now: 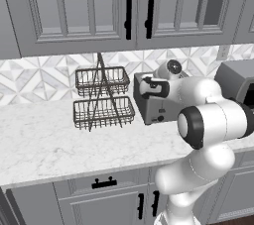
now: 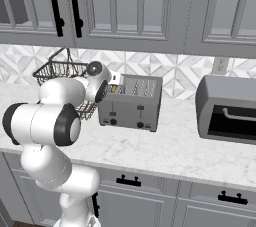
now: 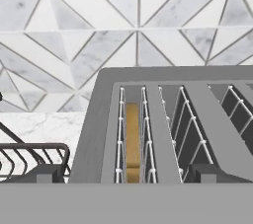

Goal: Start the toaster. Once the lever pops up, take the bread to the plate on the dining counter.

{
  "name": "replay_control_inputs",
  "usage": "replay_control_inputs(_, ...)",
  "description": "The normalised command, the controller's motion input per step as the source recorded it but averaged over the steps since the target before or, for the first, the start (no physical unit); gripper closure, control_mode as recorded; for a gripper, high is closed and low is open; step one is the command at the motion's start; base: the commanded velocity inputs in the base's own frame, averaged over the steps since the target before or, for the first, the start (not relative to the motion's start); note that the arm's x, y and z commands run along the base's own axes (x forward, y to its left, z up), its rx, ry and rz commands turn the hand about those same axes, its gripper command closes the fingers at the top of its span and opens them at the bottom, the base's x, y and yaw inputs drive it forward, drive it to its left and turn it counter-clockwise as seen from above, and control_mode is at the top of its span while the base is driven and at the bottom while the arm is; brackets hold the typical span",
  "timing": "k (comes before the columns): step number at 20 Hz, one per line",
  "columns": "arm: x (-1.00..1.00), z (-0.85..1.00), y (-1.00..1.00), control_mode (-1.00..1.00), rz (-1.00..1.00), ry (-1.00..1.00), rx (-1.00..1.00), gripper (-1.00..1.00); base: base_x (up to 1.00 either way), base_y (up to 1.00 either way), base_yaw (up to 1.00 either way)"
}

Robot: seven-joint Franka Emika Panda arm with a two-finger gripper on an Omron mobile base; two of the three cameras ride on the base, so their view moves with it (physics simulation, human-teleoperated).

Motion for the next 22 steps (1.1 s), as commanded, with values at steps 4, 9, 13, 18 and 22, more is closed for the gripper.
replay_control_inputs(4, 0.0, 0.0, -0.04, -1.0, 0.0, 0.01, 0.0, -1.0, 0.0, 0.0, 0.0)
replay_control_inputs(9, 0.0, 0.0, 0.0, -1.0, 0.0, 0.0, 0.0, -1.0, 0.0, 0.0, 0.0)
replay_control_inputs(13, 0.0, 0.0, 0.0, -1.0, 0.0, 0.0, 0.0, -1.0, 0.0, 0.0, 0.0)
replay_control_inputs(18, 0.0, 0.0, 0.0, -1.0, 0.0, 0.0, 0.0, -1.0, 0.0, 0.0, 0.0)
replay_control_inputs(22, 0.0, 0.0, 0.0, -1.0, 0.0, 0.0, 0.0, -1.0, 0.0, 0.0, 0.0)
